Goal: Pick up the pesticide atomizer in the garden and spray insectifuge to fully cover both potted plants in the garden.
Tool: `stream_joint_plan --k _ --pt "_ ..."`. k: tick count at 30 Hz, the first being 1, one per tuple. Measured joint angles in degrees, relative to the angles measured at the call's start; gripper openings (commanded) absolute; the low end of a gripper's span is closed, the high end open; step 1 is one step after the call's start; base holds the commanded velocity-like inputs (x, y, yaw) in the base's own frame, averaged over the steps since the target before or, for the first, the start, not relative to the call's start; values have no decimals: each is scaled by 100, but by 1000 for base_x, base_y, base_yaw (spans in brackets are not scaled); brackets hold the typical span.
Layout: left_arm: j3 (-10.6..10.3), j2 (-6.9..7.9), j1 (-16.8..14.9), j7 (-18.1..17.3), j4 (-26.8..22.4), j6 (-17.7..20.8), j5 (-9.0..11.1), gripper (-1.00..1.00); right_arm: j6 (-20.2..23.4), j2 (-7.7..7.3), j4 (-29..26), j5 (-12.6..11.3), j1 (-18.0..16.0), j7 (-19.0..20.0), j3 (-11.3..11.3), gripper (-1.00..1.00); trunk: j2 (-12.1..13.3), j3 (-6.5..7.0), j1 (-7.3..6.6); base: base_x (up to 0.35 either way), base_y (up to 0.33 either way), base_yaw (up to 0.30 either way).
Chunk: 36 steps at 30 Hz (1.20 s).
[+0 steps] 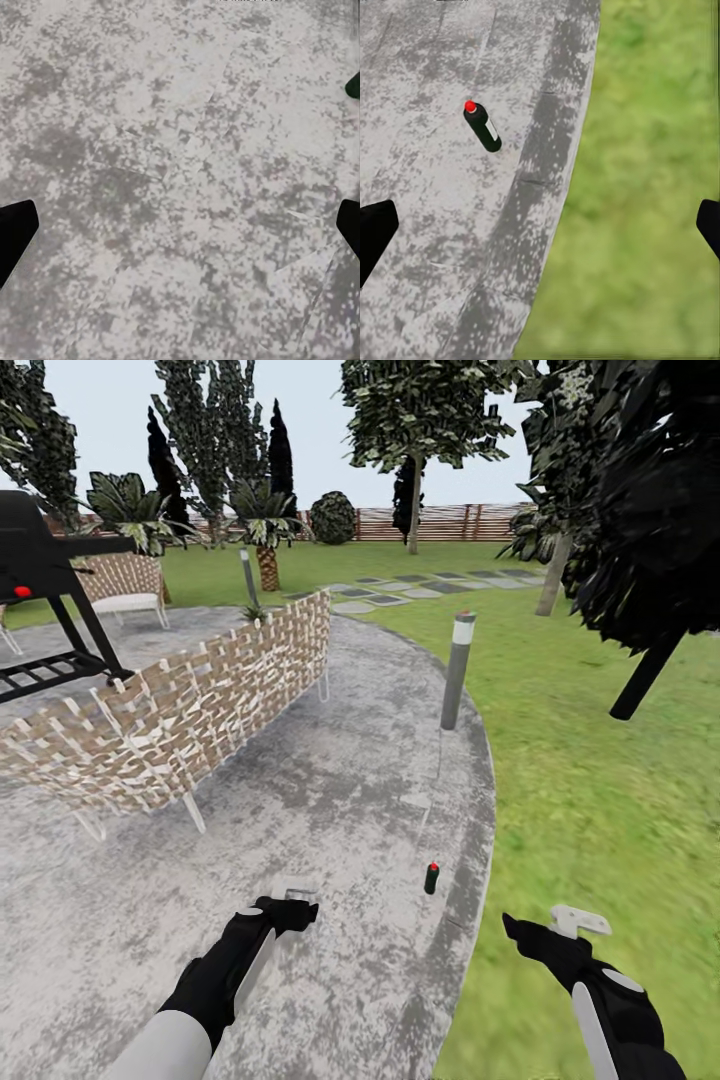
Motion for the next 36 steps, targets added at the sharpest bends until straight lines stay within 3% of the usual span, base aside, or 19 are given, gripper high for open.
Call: stream_joint_plan --k 9,23,36 --pt "0 1 1 0 -2 0 0 100 1 -8 0 1 -1 0 2 100 0 0 -1 165 251 -52" --pt "-2 1 0 0 1 -2 0 100 2 -8 -2 0 1 0 -6 100 0 0 -2 130 56 -221" --pt "-9 1 1 0 -1 -1 0 100 2 -8 0 0 1 0 -6 100 0 0 1 35 39 -20"
